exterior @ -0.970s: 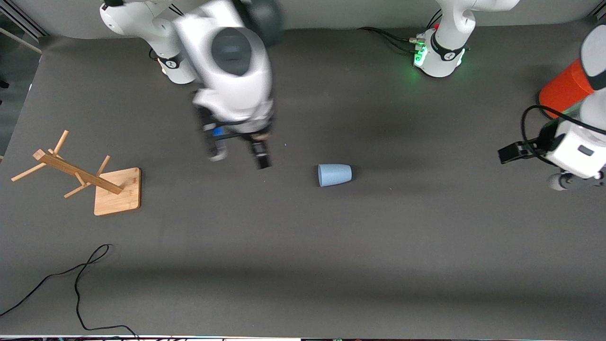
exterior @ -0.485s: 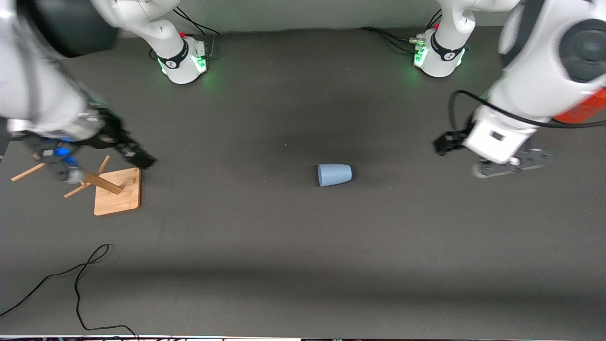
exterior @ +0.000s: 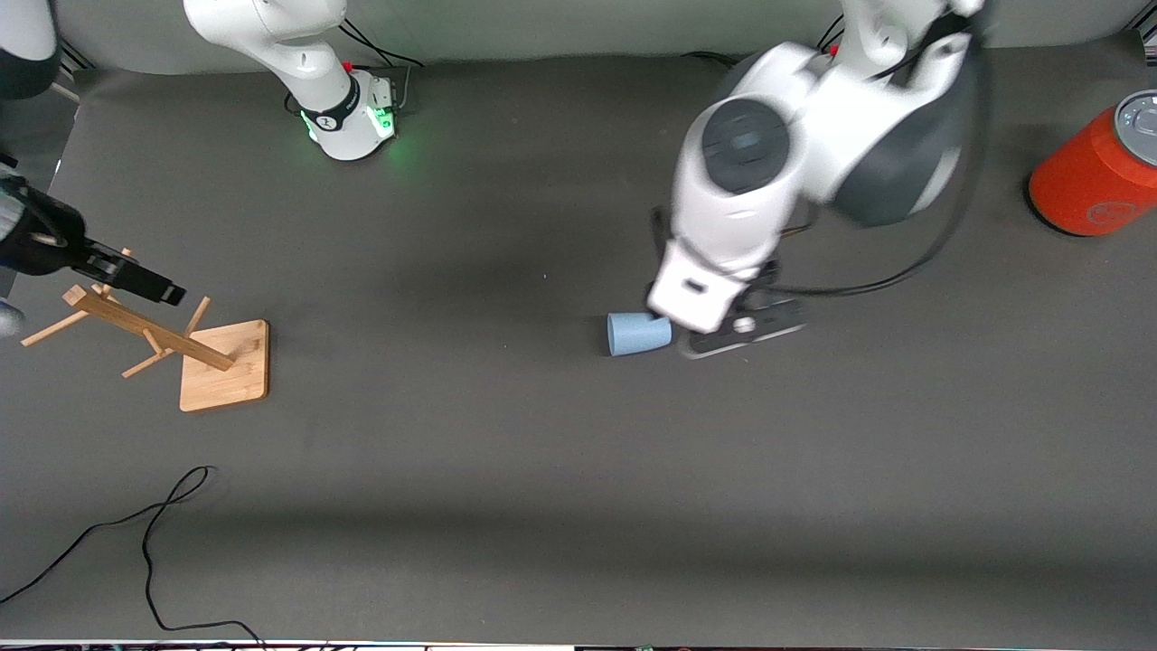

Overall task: Rotate and upright cup with both arms
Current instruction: 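Retract the right gripper while the left gripper reaches the cup, then grasp the cup rim with the left gripper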

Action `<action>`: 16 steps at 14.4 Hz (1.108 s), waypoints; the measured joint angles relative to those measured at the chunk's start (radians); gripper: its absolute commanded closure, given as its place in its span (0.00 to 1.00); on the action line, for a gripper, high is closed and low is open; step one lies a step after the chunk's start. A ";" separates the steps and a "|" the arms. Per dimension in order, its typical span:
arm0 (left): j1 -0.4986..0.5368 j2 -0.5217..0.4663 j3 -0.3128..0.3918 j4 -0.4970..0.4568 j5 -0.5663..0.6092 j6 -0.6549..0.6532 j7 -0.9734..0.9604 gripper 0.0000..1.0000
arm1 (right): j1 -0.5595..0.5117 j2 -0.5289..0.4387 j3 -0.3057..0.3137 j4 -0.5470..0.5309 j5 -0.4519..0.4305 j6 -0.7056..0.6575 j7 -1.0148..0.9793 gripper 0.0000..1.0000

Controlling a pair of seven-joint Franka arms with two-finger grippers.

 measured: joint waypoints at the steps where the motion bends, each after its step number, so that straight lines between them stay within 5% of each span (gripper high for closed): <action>1: -0.034 0.055 0.000 0.041 0.024 0.011 -0.046 0.00 | -0.042 -0.012 0.023 -0.018 0.000 0.016 -0.079 0.00; 8: -0.187 0.285 0.001 0.115 0.190 0.100 -0.217 0.01 | -0.092 -0.019 0.044 -0.042 -0.002 0.091 -0.359 0.00; 16: -0.311 0.481 0.003 0.108 0.436 0.116 0.066 0.06 | -0.063 -0.019 0.008 -0.043 -0.018 0.093 -0.392 0.00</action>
